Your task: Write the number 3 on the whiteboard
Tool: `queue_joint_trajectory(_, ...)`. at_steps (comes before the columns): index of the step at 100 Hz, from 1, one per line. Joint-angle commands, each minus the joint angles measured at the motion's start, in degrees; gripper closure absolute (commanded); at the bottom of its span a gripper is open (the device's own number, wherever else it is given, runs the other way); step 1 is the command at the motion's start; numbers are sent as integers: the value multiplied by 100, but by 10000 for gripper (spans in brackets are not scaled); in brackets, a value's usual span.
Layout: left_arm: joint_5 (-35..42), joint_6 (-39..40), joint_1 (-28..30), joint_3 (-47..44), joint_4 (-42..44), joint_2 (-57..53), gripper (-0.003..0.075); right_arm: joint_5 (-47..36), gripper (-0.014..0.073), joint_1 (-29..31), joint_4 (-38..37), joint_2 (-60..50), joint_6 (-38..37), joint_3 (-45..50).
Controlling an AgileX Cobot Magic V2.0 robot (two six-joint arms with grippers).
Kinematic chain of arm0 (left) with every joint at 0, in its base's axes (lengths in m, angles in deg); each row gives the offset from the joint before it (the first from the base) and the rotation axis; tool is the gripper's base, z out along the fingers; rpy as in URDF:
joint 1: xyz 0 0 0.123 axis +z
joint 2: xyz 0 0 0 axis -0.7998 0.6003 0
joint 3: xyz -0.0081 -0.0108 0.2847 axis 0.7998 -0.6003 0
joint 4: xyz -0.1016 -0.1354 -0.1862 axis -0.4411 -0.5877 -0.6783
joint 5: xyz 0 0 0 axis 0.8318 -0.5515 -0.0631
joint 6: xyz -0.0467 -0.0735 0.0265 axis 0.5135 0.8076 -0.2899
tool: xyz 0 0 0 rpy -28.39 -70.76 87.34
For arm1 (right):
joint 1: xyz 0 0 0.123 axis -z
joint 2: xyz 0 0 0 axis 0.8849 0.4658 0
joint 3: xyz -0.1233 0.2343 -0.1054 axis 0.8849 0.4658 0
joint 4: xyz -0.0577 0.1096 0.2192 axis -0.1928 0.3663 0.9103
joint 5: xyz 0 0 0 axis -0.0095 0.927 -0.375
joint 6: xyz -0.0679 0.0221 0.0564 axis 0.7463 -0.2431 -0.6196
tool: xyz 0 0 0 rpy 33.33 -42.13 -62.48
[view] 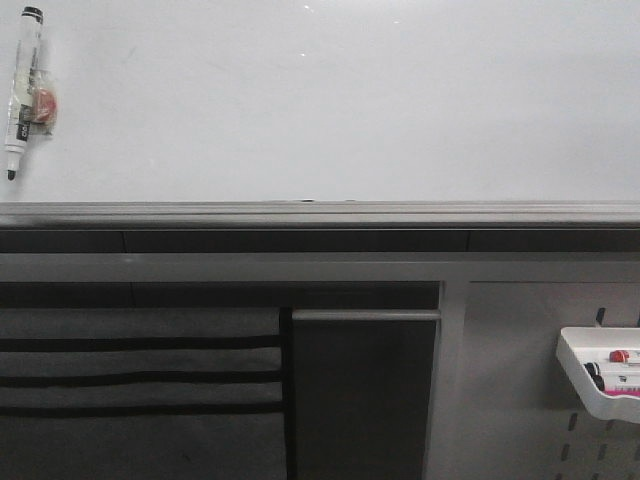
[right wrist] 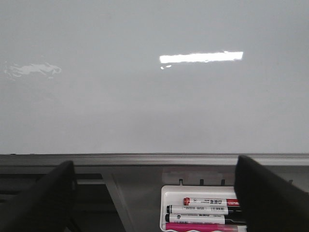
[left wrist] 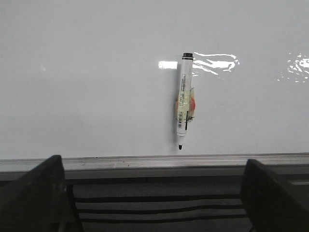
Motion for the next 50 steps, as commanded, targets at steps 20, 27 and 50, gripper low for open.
queue_joint_trajectory(20,805,7,4,197,-77,72,83,-438,-10,25,-31,69,58,-193)
queue_joint_trajectory(27,831,7,4,197,-77,72,83,-438,-10,25,-31,69,58,-193)
queue_joint_trajectory(50,1082,7,4,197,-77,72,83,-438,-10,25,-31,69,58,-193)
